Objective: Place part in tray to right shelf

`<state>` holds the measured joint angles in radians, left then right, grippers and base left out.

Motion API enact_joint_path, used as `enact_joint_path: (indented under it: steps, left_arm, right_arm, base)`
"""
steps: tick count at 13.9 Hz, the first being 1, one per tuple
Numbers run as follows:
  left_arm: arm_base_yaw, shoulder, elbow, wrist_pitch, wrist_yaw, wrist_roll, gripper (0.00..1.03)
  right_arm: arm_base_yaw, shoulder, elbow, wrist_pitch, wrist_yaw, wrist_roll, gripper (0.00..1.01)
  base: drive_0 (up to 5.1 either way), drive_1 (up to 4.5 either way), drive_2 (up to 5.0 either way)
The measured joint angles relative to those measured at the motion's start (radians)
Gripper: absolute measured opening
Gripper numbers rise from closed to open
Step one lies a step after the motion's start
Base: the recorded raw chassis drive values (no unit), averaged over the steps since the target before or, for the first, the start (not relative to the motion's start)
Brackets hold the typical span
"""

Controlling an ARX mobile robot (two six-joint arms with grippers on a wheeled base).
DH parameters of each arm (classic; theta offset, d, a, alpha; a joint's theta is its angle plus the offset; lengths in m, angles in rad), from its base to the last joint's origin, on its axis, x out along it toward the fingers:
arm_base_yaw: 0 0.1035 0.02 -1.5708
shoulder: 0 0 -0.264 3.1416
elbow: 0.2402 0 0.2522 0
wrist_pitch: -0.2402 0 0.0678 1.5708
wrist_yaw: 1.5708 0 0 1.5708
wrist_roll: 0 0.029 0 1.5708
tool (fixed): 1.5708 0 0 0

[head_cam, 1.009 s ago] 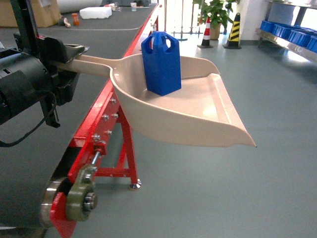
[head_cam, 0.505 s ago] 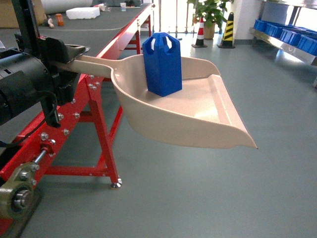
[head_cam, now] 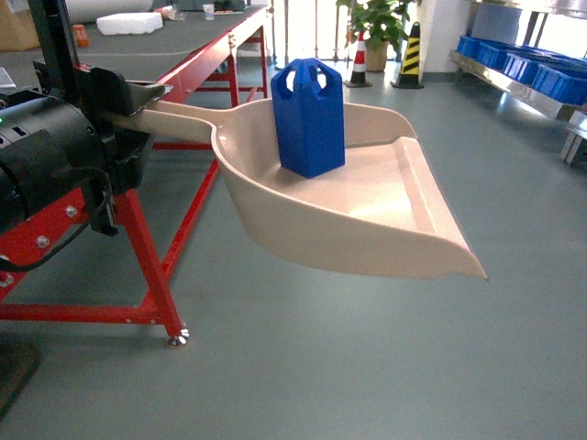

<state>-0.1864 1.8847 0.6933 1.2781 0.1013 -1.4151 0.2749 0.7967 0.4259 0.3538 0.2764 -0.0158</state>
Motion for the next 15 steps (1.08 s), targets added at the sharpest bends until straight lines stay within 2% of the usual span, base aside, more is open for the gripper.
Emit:
enact_joint_path:
  steps: [7,9,10,15]
  left_arm:
    - [0.000,0.000,0.000,0.002,-0.001,0.000,0.14]
    - [-0.009,0.000,0.000,0.002,0.001,0.000,0.14]
    - [-0.014,0.000,0.000,0.000,0.013,0.000,0.14]
    - [0.000,0.000,0.000,0.000,-0.001,0.001,0.14]
  right_arm:
    - [0.001,-0.002,0.000,0.003,-0.001,0.000,0.98]
    - [-0.001,-0.001,0.000,-0.002,0.009,0.000,0.98]
    - [0.000,-0.002,0.000,0.000,0.006,0.000,0.98]
    - [0.001,-0.006,0.000,0.000,0.003,0.000,0.98]
  base:
    - [5.0,-2.42,-2.4]
    - [0.0,0.00,0.0]
    - [0.2,1.23,-0.8]
    - [0.1,4.47,-4.2]
